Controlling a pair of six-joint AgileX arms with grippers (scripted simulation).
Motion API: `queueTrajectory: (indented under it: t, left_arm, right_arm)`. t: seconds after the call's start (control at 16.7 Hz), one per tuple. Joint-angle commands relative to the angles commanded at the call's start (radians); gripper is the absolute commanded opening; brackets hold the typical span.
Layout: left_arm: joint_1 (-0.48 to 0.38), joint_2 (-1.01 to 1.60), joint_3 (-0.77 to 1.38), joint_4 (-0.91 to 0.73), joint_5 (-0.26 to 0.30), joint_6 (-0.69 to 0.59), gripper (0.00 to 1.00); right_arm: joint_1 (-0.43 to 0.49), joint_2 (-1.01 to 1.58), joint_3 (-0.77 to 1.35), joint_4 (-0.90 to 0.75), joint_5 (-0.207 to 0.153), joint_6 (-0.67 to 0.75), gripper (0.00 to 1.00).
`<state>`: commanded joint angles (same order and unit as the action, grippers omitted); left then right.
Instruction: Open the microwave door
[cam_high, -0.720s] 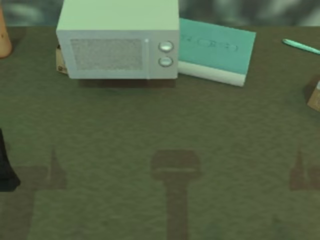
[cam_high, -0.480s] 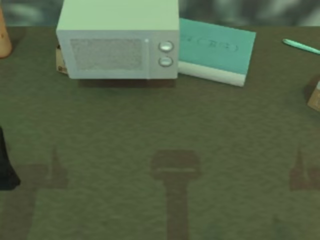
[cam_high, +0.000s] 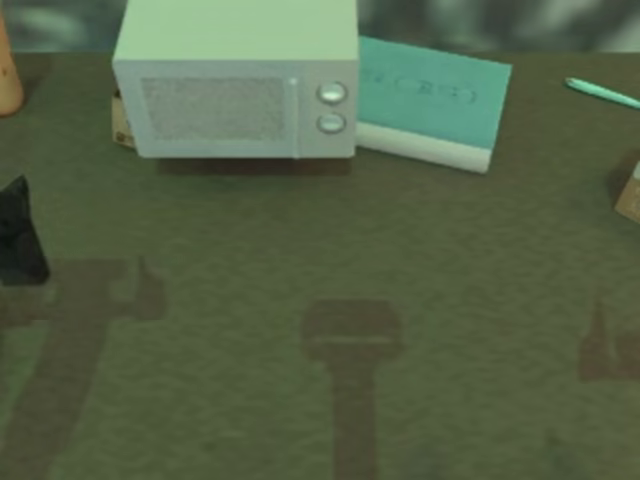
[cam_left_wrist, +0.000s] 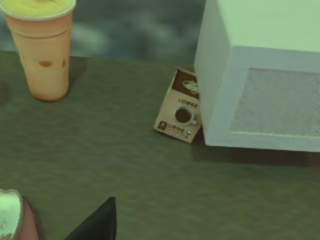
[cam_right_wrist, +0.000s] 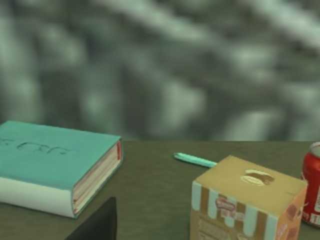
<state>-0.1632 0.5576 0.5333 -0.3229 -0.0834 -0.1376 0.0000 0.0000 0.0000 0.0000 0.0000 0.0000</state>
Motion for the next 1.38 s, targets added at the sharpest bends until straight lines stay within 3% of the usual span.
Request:
queueTrajectory:
  t: [0.48,0.78,1.08,1.38]
  left_arm:
    - [-0.219,0.849,0.891,-0.382,-0.104,-0.211,1.0]
    - [-0.335,1.277,1.317,-0.597,-0.16,-0.317,1.0]
    - [-0.409,1.554,1.565,-0.749,-0.196,-0.379,1.0]
    - [-0.423,1.603,1.611,-0.779,-0.203,-0.39,1.0]
  right_arm:
    - [0.0,0.0,0.0,0.0,0.0,0.0,1.0]
    - [0.0,0.0,0.0,0.0,0.0,0.0,1.0]
    - [0.0,0.0,0.0,0.0,0.0,0.0,1.0]
    - [0.0,0.0,0.0,0.0,0.0,0.0,1.0]
